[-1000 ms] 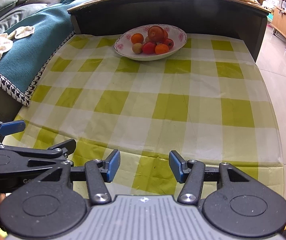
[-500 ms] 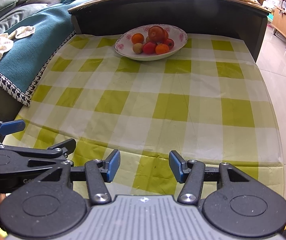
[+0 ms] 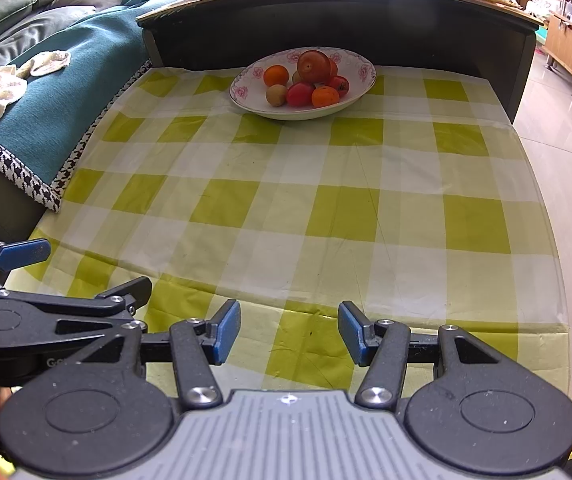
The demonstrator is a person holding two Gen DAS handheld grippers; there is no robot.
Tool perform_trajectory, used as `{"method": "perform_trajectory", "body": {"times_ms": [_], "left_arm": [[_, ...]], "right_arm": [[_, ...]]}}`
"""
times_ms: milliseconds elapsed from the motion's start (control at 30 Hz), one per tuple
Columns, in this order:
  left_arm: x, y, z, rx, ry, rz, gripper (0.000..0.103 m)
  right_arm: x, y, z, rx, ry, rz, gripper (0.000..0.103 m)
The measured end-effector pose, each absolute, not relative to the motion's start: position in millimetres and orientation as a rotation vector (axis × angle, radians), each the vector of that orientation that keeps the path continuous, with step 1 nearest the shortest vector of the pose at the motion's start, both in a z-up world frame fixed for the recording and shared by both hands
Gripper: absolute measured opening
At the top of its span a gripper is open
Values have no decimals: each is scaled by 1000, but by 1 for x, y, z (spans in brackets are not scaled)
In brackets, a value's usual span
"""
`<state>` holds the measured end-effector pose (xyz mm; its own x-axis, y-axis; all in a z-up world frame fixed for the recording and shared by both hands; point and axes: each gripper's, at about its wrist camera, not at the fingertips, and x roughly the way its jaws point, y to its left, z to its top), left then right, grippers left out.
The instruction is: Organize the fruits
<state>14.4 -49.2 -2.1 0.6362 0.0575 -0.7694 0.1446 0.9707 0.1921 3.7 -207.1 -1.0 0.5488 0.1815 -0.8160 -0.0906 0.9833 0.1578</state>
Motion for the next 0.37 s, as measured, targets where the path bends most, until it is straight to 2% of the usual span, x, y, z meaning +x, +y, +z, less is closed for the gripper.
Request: {"method": "perform_trajectory", "body": {"times_ms": [367], "left_arm": [[14, -49, -2, 249, 881, -50, 103]], "right_arm": [[4, -207, -1, 101, 977, 161, 56]]}}
